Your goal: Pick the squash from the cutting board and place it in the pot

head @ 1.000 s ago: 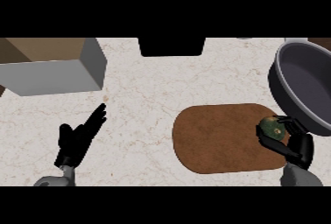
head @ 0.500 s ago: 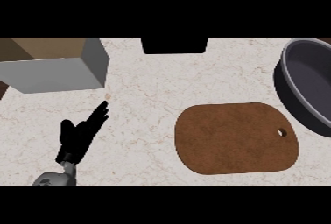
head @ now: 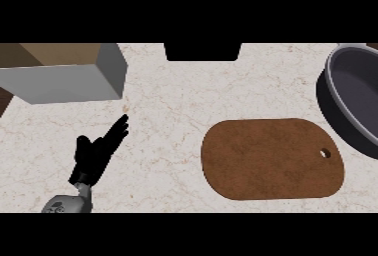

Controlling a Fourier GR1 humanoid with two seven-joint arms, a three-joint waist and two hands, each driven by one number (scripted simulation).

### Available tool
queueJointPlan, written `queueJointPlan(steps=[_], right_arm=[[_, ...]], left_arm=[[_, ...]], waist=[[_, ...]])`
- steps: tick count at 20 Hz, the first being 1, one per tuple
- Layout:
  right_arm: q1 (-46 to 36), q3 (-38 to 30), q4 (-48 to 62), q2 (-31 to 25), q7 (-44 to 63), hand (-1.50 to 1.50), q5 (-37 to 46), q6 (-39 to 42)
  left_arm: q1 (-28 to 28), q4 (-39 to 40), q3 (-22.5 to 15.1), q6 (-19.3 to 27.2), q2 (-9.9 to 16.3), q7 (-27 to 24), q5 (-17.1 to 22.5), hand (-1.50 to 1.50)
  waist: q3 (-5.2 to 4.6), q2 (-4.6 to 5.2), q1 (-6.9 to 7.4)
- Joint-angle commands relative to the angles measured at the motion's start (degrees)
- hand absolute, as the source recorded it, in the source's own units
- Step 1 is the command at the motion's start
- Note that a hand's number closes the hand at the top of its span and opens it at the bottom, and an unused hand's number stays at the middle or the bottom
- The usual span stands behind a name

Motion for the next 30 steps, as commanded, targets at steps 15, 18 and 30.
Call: queueJointPlan(steps=[15,18,30], right_arm=[[-23.90,9.53,1.82,-22.89,41.05,1.50,19.01,7.53],[-30.97,15.92,4.62,-22.37,46.27,1.50,24.47,7.82],[-48.80,29.63,33.56,-24.32,49.43,1.50,41.38,15.94]], left_arm=[[-1.00,2.41,-0.27,-1.64,-1.27,-2.36,-1.20,0.00],[1.80,-0.73,0.13,-2.99,-0.11,-1.51,-0.06,0.00],[-5.90,1.67,-0.66,-1.34,-2.93,2.17,-1.27,0.00]], waist=[[0.16,0.33,1.62],[0.16,0.34,2.46],[0.21,1.22,4.07]])
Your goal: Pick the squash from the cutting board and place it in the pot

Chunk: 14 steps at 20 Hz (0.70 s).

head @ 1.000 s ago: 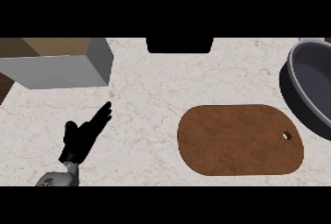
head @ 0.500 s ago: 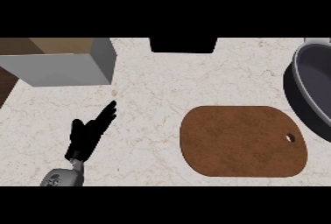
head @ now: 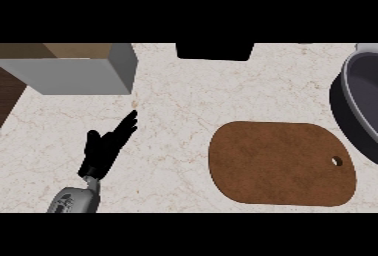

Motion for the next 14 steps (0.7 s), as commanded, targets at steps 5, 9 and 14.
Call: queueJointPlan(steps=[5,9,14], right_arm=[[-12.28,4.88,19.17,4.31,4.94,1.50,5.32,10.19],[-16.32,1.38,27.74,5.18,9.60,-1.50,2.40,16.00],[-19.76,-0.12,32.78,8.03,1.94,-1.50,3.12,8.50]], left_arm=[[0.08,1.60,0.60,-2.28,1.34,-2.74,0.39,0.00],[1.02,1.37,-0.58,0.04,-0.75,-2.87,-0.99,0.00],[0.10,0.12,0.06,-1.03,0.26,-0.42,-0.26,0.00]], waist=[[0.07,0.26,0.76],[0.15,0.46,1.26],[0.24,0.30,0.36]])
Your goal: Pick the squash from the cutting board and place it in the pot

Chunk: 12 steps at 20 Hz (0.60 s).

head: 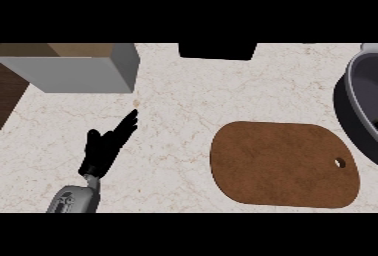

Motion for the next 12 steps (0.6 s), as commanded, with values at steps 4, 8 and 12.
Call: queueJointPlan(steps=[4,8,12], right_arm=[[-2.74,-8.36,-2.37,0.95,-11.28,-1.50,-5.80,-16.65],[-3.89,-15.16,-4.37,1.50,-16.57,-1.50,-10.95,-26.67],[-2.82,-20.85,-5.44,1.87,-19.72,-1.50,-14.09,-38.55]], left_arm=[[0.26,-0.60,0.45,0.82,-0.52,0.91,0.25,0.00],[-0.25,-0.53,0.79,1.02,-0.52,0.77,0.25,0.00],[0.32,-0.61,0.60,1.54,-0.54,1.00,-0.38,0.00]], waist=[[0.21,-0.18,-0.99],[0.18,-0.23,-1.65],[0.06,-0.43,-2.26]])
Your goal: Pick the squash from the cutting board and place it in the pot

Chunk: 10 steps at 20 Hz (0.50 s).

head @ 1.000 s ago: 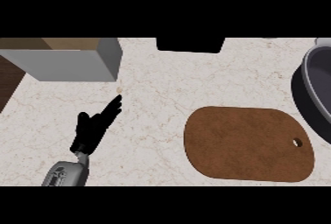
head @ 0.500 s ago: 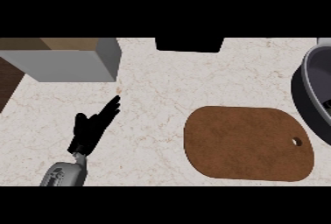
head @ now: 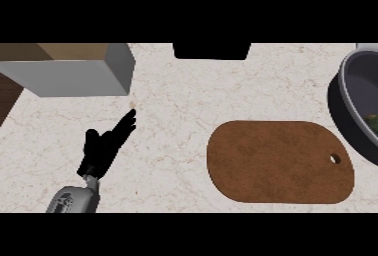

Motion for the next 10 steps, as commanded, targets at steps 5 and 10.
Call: queueJointPlan(steps=[5,10], right_arm=[[3.38,-11.37,-3.27,-0.90,-12.43,-1.50,-8.54,-14.51],[9.97,-17.89,-6.08,-4.78,-20.96,-1.50,-16.07,-9.00]], left_arm=[[2.94,-2.46,1.32,-1.34,2.25,0.25,0.90,0.00],[5.28,-2.45,1.26,-0.76,2.07,-1.23,-0.01,0.00]], waist=[[-0.15,-0.57,-1.07],[-0.22,-0.81,-1.93]])
